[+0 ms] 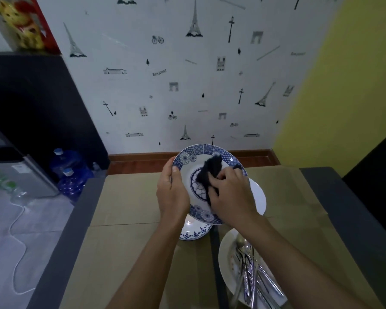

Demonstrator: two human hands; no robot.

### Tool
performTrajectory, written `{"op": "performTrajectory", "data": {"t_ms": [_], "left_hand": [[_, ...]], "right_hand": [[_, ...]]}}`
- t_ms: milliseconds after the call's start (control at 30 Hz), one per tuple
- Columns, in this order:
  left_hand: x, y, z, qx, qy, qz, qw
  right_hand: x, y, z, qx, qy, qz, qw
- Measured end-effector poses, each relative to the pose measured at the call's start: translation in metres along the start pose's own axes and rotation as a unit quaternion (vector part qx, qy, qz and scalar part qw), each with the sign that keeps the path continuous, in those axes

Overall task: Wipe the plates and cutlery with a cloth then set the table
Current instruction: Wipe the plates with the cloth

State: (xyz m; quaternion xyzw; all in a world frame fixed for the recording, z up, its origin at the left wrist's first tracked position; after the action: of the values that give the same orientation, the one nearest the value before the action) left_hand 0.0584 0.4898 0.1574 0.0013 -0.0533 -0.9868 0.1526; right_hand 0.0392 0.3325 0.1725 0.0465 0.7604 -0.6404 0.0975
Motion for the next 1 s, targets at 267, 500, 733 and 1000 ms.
{"op": "performTrajectory", "data": {"t_ms": [267,500,733,1000], "left_hand": [[-0.001,-0.002,0.004,0.003,0.012,-0.009,1.0],[0.015,0.011,0.009,-0.01,0.043,-0.057,0.997],[0.003,-0.003,0.011,-0.037,0.049,0.008,0.998],[0.016,0.013,0.001,-0.036,0.047,-0.049,0.997]], "right_hand": [[0.01,0.0,-0.009,-0.055,-0.053,-0.014,0.997],[-0.011,-0.007,-0.003,0.035,-0.022,0.057,0.997],[0.016,-0.001,0.006,0.03,0.006,-0.058,0.998],[-0.007,0.003,0.005,-0.139,0.039,0.078,0.986]]}}
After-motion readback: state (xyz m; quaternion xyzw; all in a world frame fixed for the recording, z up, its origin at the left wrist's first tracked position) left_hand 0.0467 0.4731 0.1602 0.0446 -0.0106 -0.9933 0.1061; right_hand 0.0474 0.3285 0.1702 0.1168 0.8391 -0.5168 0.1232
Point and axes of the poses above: each hand's wrist, its own x-axis away from the middle knuckle, its own y-axis out of the palm, z = x × y, the point moved 6 cm from there along -x, towards the middle knuckle, and after that the axes turned 7 degrees about x, right-handed, at the moved point
